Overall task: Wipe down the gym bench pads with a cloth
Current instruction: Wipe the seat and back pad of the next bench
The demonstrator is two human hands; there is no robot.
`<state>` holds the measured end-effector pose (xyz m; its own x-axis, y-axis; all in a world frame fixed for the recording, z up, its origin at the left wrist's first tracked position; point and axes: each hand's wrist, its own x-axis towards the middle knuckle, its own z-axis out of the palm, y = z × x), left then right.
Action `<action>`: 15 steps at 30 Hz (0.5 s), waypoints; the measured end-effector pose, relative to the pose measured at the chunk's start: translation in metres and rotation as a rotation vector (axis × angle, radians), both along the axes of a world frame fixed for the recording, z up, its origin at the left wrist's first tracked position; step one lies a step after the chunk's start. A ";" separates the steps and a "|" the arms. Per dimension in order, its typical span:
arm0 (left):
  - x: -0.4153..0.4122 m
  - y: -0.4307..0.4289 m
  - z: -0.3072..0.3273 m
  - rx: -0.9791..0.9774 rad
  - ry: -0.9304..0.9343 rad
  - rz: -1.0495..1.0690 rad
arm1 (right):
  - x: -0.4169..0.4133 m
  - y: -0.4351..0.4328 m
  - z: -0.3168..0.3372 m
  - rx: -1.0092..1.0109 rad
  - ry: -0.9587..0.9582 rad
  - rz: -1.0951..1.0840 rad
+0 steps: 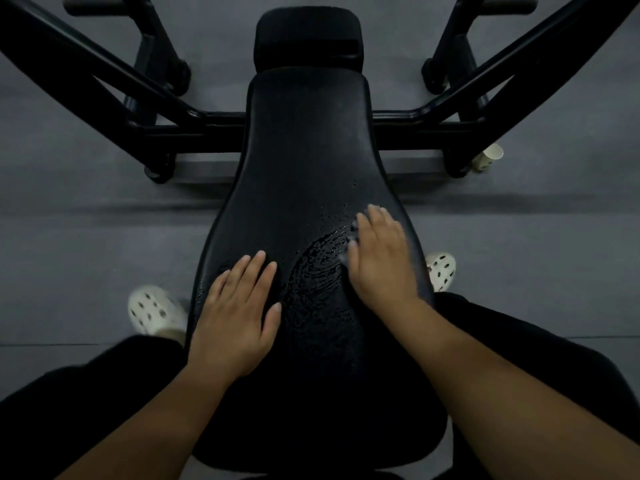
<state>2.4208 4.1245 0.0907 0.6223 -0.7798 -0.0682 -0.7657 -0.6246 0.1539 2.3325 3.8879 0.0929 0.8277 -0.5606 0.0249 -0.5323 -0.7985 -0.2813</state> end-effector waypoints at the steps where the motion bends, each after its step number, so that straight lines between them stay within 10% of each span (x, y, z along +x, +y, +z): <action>1: 0.000 0.000 0.000 0.005 0.003 -0.002 | -0.002 0.015 0.001 0.045 -0.016 0.085; 5: 0.007 -0.005 0.003 -0.043 0.041 -0.019 | -0.050 0.024 0.008 0.035 0.073 0.465; 11: 0.046 -0.050 -0.001 -0.078 0.033 0.011 | 0.024 0.004 0.002 0.032 0.002 0.008; 15: 0.046 -0.047 -0.005 -0.118 0.030 -0.007 | 0.000 0.065 -0.004 0.056 -0.019 0.519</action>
<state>2.4670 4.0776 0.0859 0.6158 -0.7878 0.0062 -0.7641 -0.5953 0.2487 2.3325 3.9525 0.0889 0.9967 -0.0773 0.0245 -0.0646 -0.9392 -0.3372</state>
